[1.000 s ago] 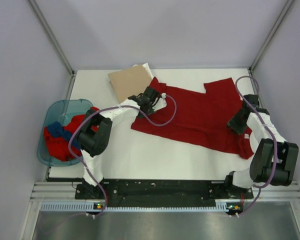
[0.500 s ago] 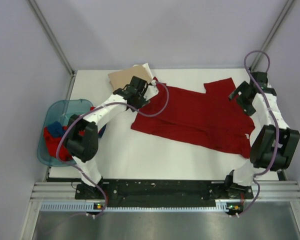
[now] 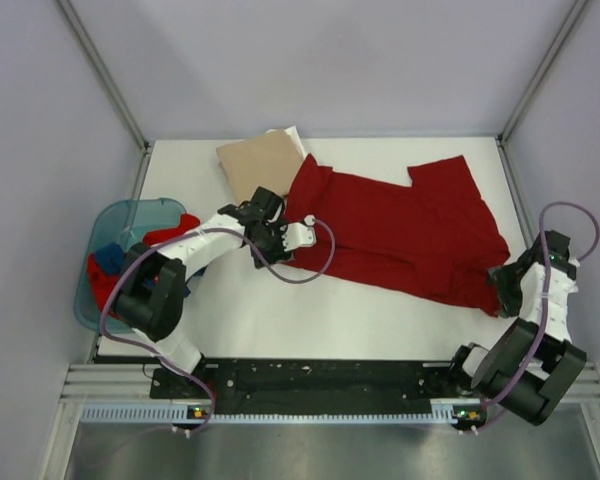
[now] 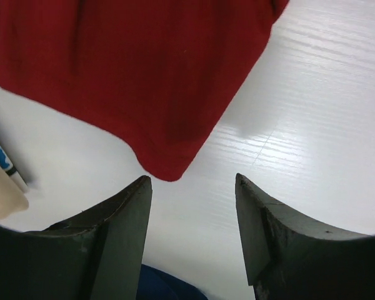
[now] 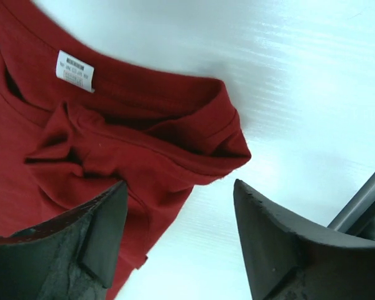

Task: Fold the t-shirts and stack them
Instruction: Fold the flattened tshirt in 1/3 of the way

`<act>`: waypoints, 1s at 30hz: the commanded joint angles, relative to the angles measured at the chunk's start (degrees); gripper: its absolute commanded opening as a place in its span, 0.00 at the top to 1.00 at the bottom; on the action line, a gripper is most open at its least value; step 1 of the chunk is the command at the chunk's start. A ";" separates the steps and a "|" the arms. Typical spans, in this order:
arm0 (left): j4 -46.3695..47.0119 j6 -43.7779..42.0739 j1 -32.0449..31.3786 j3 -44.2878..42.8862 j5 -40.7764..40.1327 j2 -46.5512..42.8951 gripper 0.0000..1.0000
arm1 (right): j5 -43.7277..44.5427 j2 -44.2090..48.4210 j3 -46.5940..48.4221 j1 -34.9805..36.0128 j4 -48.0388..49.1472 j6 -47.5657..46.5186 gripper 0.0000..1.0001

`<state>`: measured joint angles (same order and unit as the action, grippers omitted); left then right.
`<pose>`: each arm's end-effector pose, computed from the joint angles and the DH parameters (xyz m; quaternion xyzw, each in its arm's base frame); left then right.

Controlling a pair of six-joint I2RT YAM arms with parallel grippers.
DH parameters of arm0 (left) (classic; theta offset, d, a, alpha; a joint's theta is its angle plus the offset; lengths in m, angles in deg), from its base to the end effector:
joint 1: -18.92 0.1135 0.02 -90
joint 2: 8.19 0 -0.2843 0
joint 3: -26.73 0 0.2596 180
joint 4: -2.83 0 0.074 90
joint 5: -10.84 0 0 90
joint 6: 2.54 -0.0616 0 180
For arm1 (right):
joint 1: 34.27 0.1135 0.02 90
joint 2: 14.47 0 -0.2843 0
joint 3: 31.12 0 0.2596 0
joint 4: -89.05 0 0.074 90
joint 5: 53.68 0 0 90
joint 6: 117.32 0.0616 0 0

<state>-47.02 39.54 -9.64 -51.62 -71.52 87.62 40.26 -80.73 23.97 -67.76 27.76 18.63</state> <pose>0.3022 -0.1738 0.1938 0.6158 0.7603 -0.0314 0.2045 0.1653 -0.1145 0.1943 0.6352 0.7564 -0.0172 0.1552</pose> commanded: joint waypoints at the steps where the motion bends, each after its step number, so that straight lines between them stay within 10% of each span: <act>1: 4.48 -12.89 -0.01 3.19 6.34 -2.03 0.39 | 3.78 -0.26 -1.13 0.10 1.08 5.37 0.36; 12: 16.36 -12.90 -0.27 5.58 -0.87 3.77 0.47 | 2.11 -12.40 -2.80 -0.08 8.81 5.73 0.52; 14: 16.02 -12.55 -0.53 6.28 -0.52 3.77 0.68 | 5.01 -13.10 -2.28 -0.25 9.16 4.76 0.61; 16: 14.79 -12.29 -1.23 7.33 1.05 2.81 0.98 | 5.90 -13.11 -2.27 -1.22 9.43 4.06 0.91; 30: -11.83 -0.07 -17.22 13.92 3.43 -7.83 1.00 | 5.02 -4.06 -3.77 -8.77 10.13 0.45 1.00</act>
<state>-45.64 35.28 -23.85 -39.52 -71.61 83.59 42.36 -88.23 20.67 -74.73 35.83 20.25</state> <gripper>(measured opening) 0.012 0.056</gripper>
